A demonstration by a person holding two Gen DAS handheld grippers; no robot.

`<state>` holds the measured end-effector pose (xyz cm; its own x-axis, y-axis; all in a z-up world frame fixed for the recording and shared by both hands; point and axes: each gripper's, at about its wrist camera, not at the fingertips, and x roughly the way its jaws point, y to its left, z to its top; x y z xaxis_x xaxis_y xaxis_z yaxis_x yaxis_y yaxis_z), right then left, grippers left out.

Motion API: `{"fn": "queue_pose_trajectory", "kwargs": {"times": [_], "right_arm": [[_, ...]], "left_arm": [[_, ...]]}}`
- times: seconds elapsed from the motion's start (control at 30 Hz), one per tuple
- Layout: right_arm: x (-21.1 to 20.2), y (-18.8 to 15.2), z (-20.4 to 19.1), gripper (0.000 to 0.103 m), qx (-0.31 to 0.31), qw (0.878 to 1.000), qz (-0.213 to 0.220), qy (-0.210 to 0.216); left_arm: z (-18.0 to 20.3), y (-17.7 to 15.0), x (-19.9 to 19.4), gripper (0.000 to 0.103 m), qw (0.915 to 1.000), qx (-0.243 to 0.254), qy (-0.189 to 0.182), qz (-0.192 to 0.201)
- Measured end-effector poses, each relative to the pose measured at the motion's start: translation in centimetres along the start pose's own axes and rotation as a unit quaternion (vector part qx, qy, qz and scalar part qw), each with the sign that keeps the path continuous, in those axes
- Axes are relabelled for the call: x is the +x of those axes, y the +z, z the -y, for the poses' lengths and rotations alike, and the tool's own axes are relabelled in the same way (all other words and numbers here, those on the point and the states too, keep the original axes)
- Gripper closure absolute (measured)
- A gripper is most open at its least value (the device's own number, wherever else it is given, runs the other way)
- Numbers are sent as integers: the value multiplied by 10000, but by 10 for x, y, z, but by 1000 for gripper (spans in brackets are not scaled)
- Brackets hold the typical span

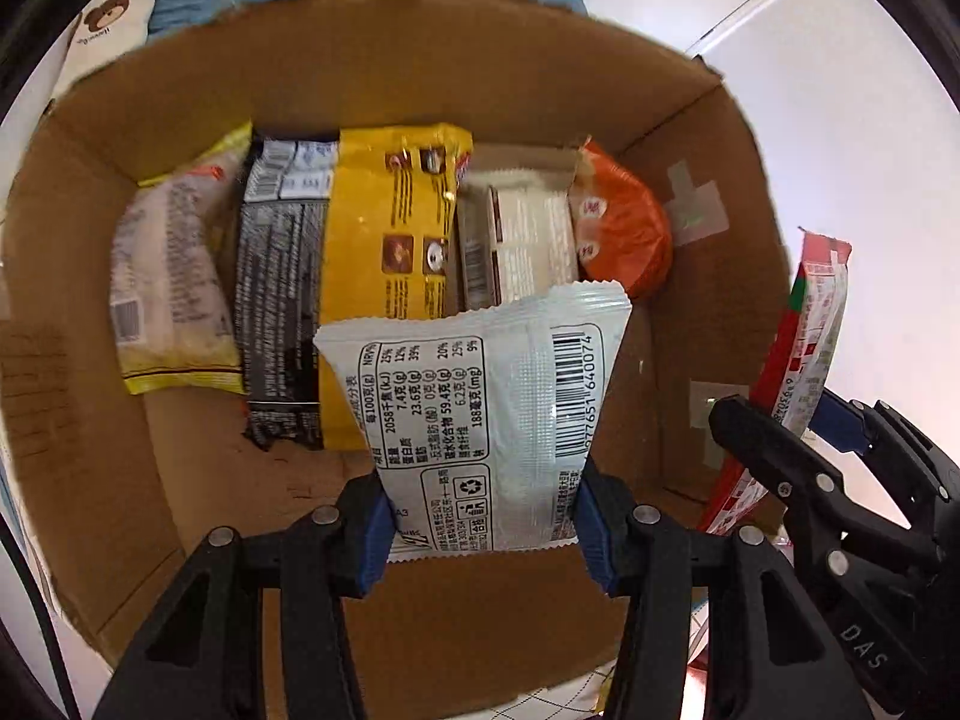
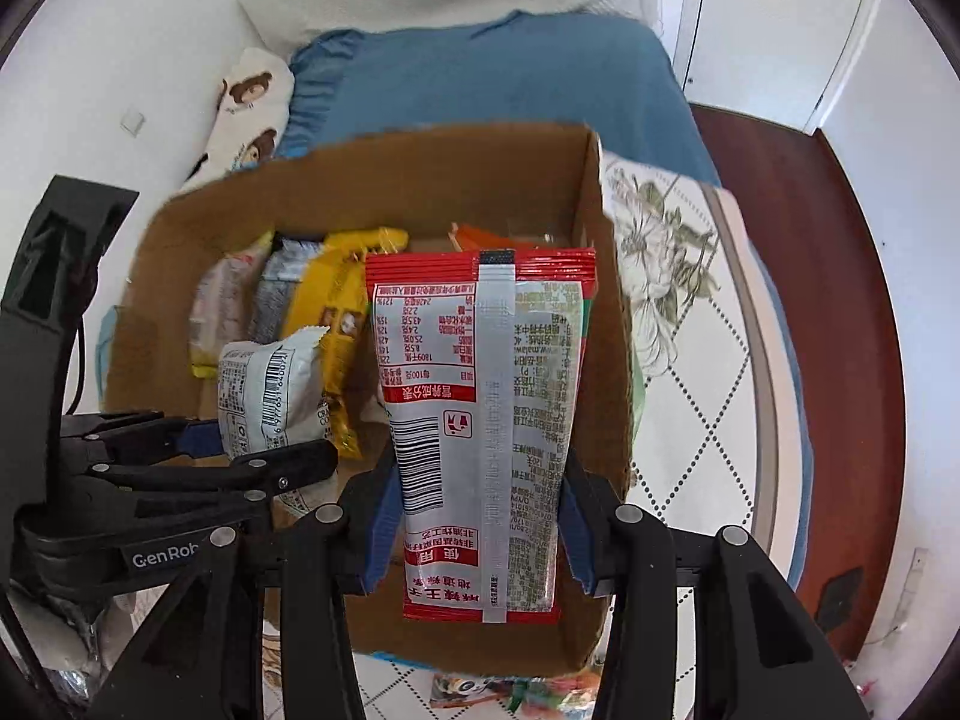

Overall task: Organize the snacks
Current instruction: 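Lower both packets into the box and open both tools, then move both tools back over the snacks on the bed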

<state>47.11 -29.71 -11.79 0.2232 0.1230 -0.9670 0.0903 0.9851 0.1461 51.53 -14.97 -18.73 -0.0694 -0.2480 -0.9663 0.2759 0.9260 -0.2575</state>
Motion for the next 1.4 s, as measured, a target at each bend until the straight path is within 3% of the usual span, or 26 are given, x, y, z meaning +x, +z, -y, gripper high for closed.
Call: {"fn": "queue_pose_trajectory", "kwargs": {"times": [0.23, 0.33, 0.43, 0.5, 0.57, 0.67, 0.93, 1.13, 1.4], "right_arm": [[34, -4, 4, 54, -44, 9989, -455, -73], [44, -3, 3, 48, -104, 9979, -631, -104], [44, -2, -3, 36, -86, 9968, -789, -55], [40, -1, -5, 32, -128, 9970, -746, -133], [34, -2, -6, 26, -99, 9971, -745, -78], [29, -1, -7, 15, -44, 9974, -720, 12], [10, -6, -16, 13, -48, 9988, -494, -13], [-28, -19, -22, 13, -150, 9995, 112, -256], [-79, -53, -28, 13, -284, 9933, 966, -568]], "left_arm": [[-2, 1, 17, 55, 9997, 35, 216, -138], [-6, 3, 19, 54, 9994, -96, 290, -168], [-17, 4, 16, 46, 9987, -260, 429, -116], [-21, 4, 12, 26, 9981, -246, 566, -48], [-27, 5, 8, 16, 9977, -289, 608, -21], [-36, 3, -3, 16, 9976, -365, 576, 69], [-50, -5, -29, 14, 9970, -423, 573, 293], [-44, -33, -76, 14, 9912, -305, 808, 1002], [-40, -89, -136, 14, 9698, -305, 1017, 2194]]}}
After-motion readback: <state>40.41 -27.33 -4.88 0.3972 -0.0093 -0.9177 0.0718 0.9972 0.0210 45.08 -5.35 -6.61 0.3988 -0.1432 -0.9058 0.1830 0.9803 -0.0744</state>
